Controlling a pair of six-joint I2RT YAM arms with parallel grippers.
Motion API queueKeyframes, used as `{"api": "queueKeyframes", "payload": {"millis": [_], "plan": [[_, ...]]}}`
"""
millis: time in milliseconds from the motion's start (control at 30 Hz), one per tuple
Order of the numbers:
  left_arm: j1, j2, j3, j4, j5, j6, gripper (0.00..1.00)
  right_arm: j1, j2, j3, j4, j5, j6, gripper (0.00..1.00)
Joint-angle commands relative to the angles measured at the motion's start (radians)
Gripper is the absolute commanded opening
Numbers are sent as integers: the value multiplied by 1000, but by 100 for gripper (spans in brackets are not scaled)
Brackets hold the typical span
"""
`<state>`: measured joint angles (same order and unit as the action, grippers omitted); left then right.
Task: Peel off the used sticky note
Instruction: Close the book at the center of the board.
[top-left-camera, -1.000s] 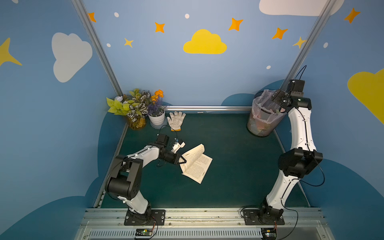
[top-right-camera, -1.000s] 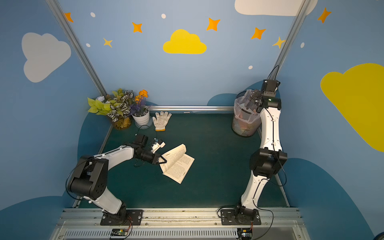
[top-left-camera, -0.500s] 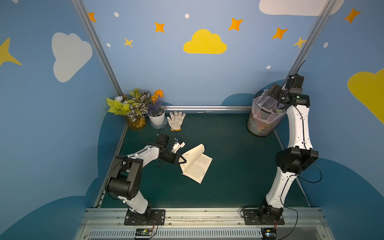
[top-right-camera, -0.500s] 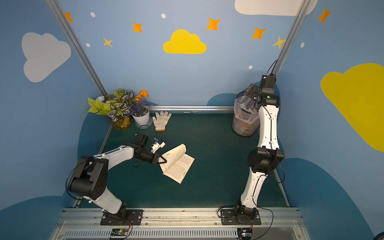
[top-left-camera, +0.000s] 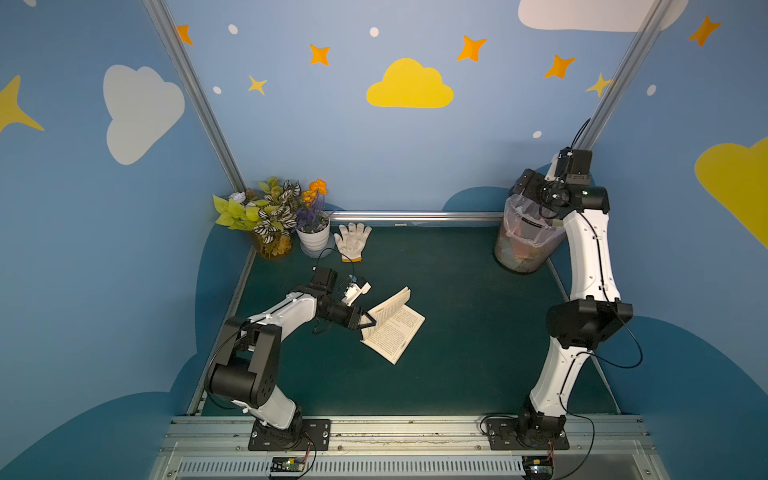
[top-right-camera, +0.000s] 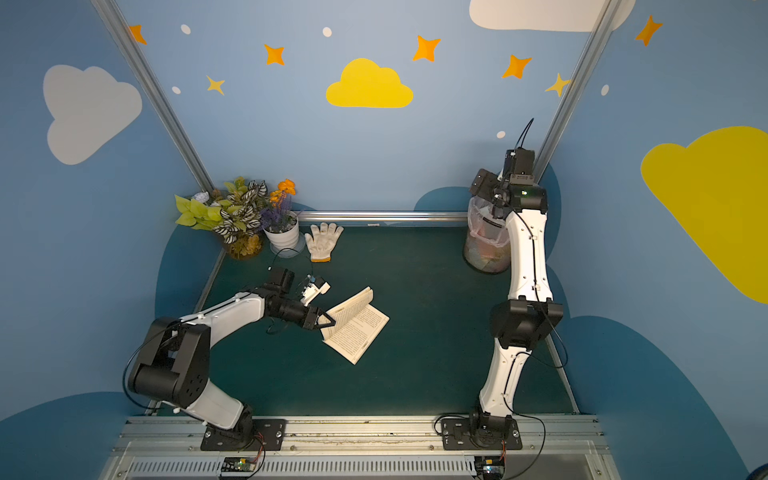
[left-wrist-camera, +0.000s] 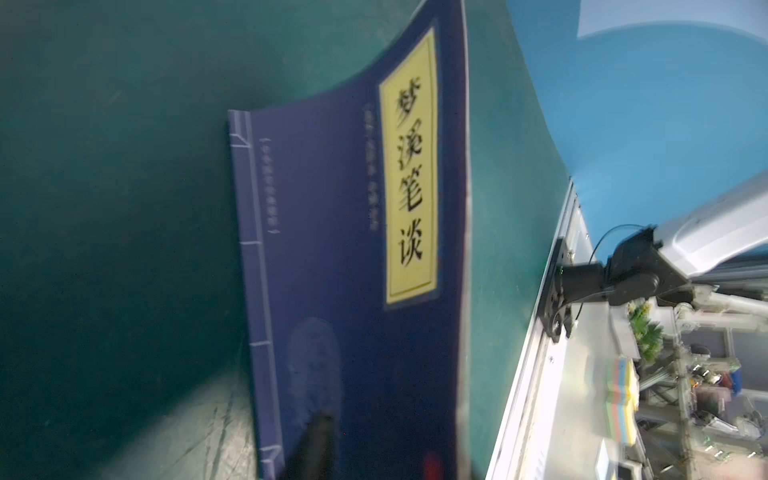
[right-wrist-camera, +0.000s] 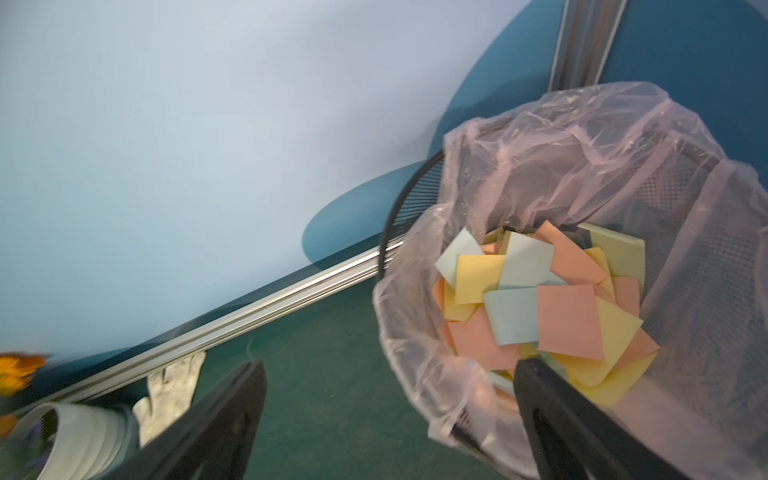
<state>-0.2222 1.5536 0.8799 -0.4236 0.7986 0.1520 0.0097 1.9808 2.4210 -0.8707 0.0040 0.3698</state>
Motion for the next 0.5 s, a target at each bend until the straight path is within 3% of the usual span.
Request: {"api": "queueKeyframes", "payload": {"millis": [0, 67, 200, 300, 333, 433, 467], "plan": [[-12, -106, -18, -23, 76, 53, 77, 66, -157, -87, -52, 13, 15, 98], [-13, -171, -29, -33, 87, 81, 98, 99, -236, -198, -39, 18, 30, 98], [-11, -289, -55, -48, 74, 139, 100, 185, -414, -510, 44, 25, 43, 98], [4, -322, -57, -49, -41, 152, 98, 230, -547, -735, 122, 26, 73, 98], [11, -320, -55, -52, -82, 163, 89, 242, -588, -821, 150, 20, 85, 98], [14, -287, -55, -29, -266, 179, 23, 277, -705, -1031, 195, 13, 102, 98], [14, -268, -53, -22, -324, 175, 8, 286, -736, -1085, 196, 16, 104, 98]]}}
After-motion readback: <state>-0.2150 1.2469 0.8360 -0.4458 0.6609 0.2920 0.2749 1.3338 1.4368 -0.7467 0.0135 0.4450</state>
